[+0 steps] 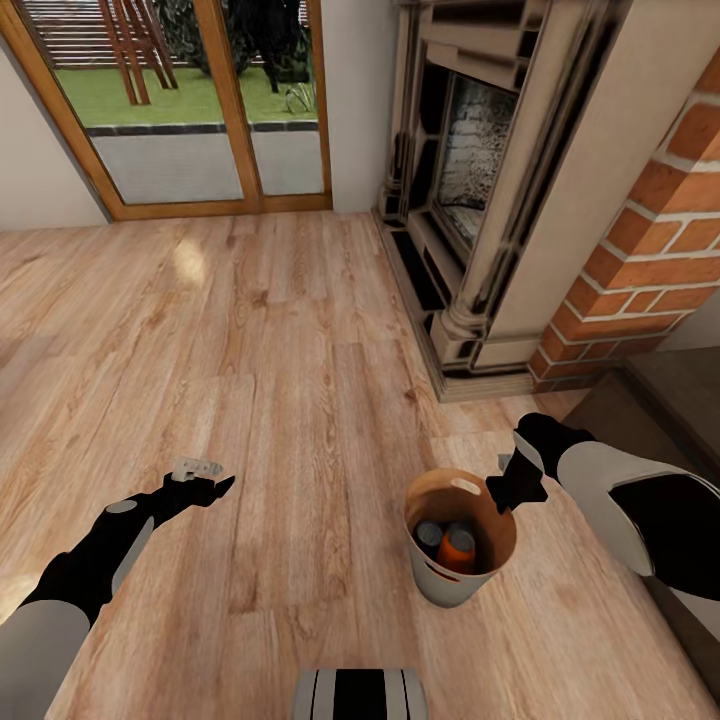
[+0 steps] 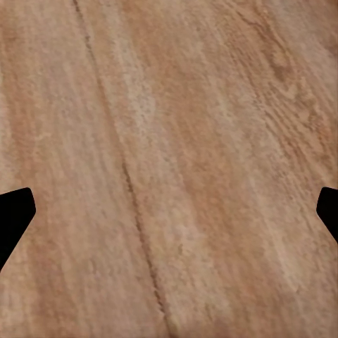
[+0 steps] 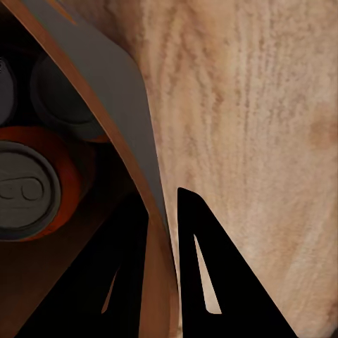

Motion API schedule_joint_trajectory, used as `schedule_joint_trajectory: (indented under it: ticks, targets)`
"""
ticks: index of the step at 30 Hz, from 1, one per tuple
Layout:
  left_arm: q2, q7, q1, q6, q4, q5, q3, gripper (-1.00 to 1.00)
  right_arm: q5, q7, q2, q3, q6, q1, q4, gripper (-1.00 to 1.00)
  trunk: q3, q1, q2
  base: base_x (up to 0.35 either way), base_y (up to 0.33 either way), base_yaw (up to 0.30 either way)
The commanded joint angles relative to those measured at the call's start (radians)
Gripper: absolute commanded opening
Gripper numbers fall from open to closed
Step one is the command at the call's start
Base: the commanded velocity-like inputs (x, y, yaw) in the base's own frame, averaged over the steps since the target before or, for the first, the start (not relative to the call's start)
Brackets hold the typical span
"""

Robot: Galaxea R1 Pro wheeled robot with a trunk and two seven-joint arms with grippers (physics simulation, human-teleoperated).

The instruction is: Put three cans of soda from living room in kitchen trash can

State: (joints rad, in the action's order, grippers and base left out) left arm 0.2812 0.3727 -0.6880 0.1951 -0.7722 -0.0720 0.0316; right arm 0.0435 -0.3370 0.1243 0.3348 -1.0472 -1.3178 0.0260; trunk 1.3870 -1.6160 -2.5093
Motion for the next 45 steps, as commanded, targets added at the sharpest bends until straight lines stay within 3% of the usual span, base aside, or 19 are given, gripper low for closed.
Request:
schedule_joint_trajectory:
  ticks: [1, 8, 9, 23, 36, 45]
  targets:
    - [0.000, 0.000, -0.001, 0.000, 0.001, 0.000, 0.001, 1.00, -0.007, 0.020, 0.002, -0.053, 0.000, 0.046, -0.037, -1.00, 0.000, -0.001, 0.000, 0.000, 0.000, 0.000]
    - [-0.001, 0.000, -0.001, 0.000, 0.001, 0.000, 0.000, 1.00, -0.007, 0.020, 0.002, -0.052, 0.000, 0.046, -0.037, -1.00, 0.000, -0.001, 0.000, 0.000, 0.000, 0.000]
    - [-0.001, 0.000, -0.001, 0.000, 0.001, 0.000, 0.000, 1.00, -0.007, 0.020, 0.002, -0.052, 0.000, 0.046, -0.037, 1.00, 0.000, -0.001, 0.000, 0.000, 0.000, 0.000]
    - [-0.001, 0.000, -0.001, 0.000, 0.000, 0.000, -0.001, 1.00, -0.008, 0.020, 0.002, -0.053, 0.000, 0.046, -0.037, 1.00, 0.000, -0.001, 0.000, 0.000, 0.000, 0.000]
    - [-0.001, 0.000, -0.001, 0.000, 0.001, 0.000, 0.000, 1.00, -0.007, 0.018, 0.019, -0.053, 0.000, 0.046, -0.037, 1.00, 0.000, -0.001, 0.000, 0.000, 0.000, 0.000]
    - [-0.002, -0.029, -0.001, 0.005, 0.001, 0.005, 0.003, 1.00, -0.007, 0.018, 0.019, -0.050, 0.000, 0.046, -0.037, 1.00, -0.034, 0.003, 0.003, 0.000, 0.000, 0.000]
